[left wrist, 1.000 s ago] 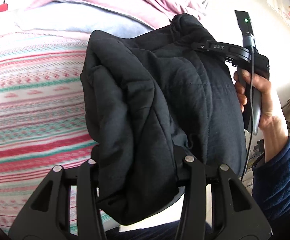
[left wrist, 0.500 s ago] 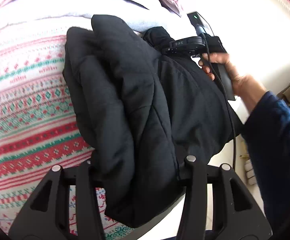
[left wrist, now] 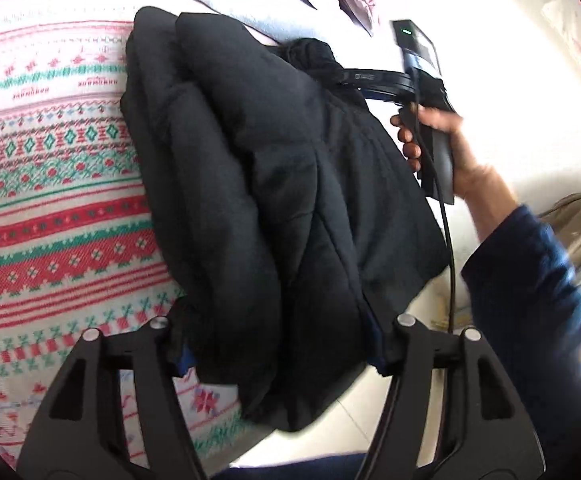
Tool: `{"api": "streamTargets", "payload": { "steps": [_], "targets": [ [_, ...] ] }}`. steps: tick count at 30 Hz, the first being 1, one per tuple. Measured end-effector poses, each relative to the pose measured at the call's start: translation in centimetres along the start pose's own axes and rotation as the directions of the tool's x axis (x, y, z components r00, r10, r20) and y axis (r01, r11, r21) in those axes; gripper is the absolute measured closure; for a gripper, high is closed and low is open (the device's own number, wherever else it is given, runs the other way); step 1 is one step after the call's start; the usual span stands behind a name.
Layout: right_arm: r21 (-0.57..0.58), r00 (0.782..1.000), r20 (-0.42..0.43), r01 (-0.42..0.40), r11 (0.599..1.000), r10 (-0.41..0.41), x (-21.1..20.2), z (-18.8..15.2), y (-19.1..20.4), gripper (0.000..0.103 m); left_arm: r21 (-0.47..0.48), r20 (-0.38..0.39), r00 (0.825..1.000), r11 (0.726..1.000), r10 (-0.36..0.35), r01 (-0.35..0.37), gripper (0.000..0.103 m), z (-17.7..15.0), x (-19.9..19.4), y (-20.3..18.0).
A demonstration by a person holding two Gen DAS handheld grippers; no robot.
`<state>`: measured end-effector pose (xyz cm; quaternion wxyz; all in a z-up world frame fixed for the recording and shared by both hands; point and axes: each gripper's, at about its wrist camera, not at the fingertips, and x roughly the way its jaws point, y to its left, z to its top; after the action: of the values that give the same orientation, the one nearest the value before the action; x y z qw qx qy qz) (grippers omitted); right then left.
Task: Fold large clothes
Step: 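Lift the folded coat with both grippers and carry it toward the bedding stack, then lower the coat onto the blanket and open both grippers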
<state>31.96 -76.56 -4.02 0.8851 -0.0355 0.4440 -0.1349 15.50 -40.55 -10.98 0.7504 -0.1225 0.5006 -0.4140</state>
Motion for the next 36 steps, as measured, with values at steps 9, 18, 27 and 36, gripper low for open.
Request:
{"api": "streamTargets", "payload": {
  "steps": [9,18,27,36],
  "targets": [
    [0.178,0.98,0.132,-0.171,0.969,0.149,-11.4,-9.3,0.3,0.032,0.047,0.127,0.992,0.999,-0.002,-0.004,0.039,-0.3,-8.5,-0.3],
    [0.311,0.971,0.161,-0.219,0.925,0.176,-13.3,-16.5,4.1,0.058,0.142,0.047,0.991,0.981,0.128,-0.133,0.083,-0.8,-2.0,-2.4],
    [0.308,0.997,0.02,-0.075,0.948,0.072,-9.6,-16.0,5.9,0.058,0.157,0.007,0.988,0.975,0.157,-0.156,0.081,-0.2,-1.4,-2.4],
    [0.37,0.983,0.172,0.001,0.929,-0.07,-22.7,-18.3,12.2,0.033,0.21,0.137,0.924,0.901,0.358,-0.38,0.042,-2.8,-10.0,-2.8]
  ]
}}
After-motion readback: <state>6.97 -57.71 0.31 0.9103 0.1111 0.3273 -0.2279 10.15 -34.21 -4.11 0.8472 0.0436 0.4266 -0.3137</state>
